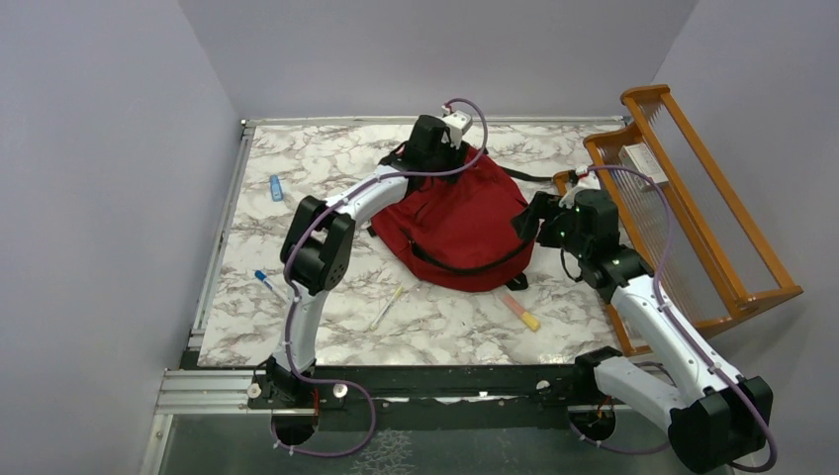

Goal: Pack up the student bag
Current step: Adjust the student bag at the center of the board, then zip the student bag at the center of the board.

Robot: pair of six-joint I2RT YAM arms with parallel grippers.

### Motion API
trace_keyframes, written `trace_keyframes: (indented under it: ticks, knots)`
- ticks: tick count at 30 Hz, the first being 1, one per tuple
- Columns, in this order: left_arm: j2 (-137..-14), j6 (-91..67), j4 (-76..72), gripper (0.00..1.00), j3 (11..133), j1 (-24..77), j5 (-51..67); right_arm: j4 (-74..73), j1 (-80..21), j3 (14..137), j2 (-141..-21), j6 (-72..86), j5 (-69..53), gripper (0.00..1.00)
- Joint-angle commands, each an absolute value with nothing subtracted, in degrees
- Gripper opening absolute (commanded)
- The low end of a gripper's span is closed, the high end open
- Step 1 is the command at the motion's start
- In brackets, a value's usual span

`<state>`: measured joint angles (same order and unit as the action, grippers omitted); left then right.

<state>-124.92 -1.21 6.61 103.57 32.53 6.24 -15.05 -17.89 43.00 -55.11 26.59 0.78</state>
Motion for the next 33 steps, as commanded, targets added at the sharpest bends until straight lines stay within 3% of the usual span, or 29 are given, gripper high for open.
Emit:
trace_keyframes:
  ticks: [1,9,21,27,33]
  knots:
    - [-115.1,-5.3,1.5,0.55,96.0,30.0,12.1,-12.6,-17.6,46.6,-55.3,18.3,-10.5,0.80]
    - [-100.8,-11.9,-2.9,0.67,81.2,23.5,16.9,-14.6,-19.0,54.4,-63.3,13.8,-18.3,0.74]
    - [-81.1,-22.8,-1.8,0.85,59.8,7.4,15.7,-18.1,-42.4,70.0,-85.1,3.1,-10.4,0.68]
    - [-77.1,-25.1,8.6,0.99,59.2,3.6,10.7,-22.0,-47.8,80.8,-98.4,-3.6,-9.6,0.63]
    - [-74.7,-24.7,13.5,0.99,58.7,2.9,8.6,-25.4,-49.0,90.7,-108.9,-7.5,-7.8,0.52]
